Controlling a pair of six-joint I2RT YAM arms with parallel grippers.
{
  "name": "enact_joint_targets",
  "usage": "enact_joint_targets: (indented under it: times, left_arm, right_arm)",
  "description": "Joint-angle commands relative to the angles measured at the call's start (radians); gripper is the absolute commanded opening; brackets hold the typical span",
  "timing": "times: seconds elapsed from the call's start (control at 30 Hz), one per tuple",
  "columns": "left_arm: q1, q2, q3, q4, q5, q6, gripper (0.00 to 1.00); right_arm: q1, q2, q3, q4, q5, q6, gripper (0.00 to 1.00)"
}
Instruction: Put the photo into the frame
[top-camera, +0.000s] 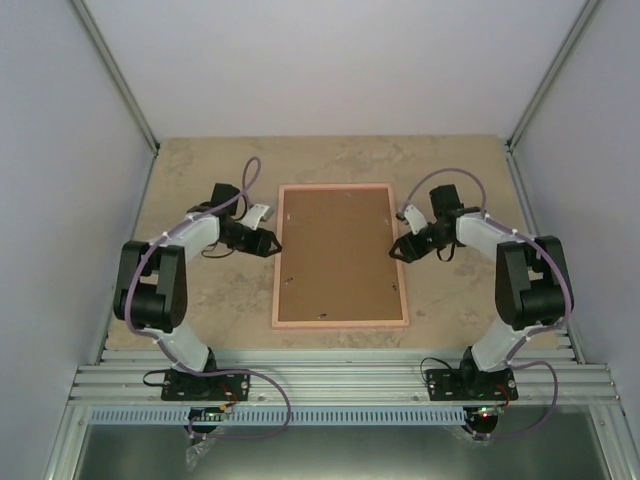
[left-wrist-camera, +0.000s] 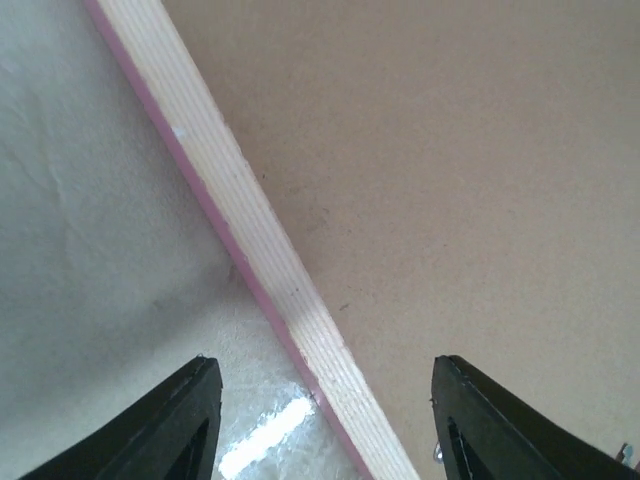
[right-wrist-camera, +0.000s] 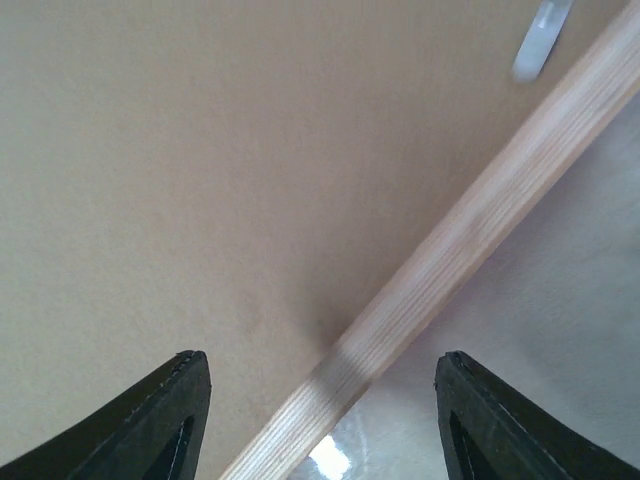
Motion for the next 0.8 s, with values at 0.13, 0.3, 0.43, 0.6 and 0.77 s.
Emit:
enact_joint_targets:
  times: [0.13,0.3,0.43,0.6,0.77]
  left_arm:
    - [-0.008,-0.169,0.052,-0.105,-0.149,0.212,0.68]
    - [-0.060,-0.242,0.029,-0.178,-0.244,0.377,0.77]
    - [-0.064,-0.247,0.012,-0.198,-0.235,0.405,0.71]
    - [-0.064,-0.169,0.023,-0.134,-0.192,0.294,0.55]
    - [-0.064,-0.065,0.051,-0.040,-0.116,0.119,0.46]
  right_arm:
    - [0.021,-0.080,0.179,-0.047,-0.202,-0.027,0.66]
    - [0.145,-0.059,0.185,0.083,-0.347,0.074,0.60]
    - [0.261,0.000,0.174,0.180,-0.365,0.150,0.45]
    - [0.383,0.039,0.077,0.378,-0.310,0.169,0.27]
    - [0.476,0.082,0.045,0.482,-0.257,0.210,0.09]
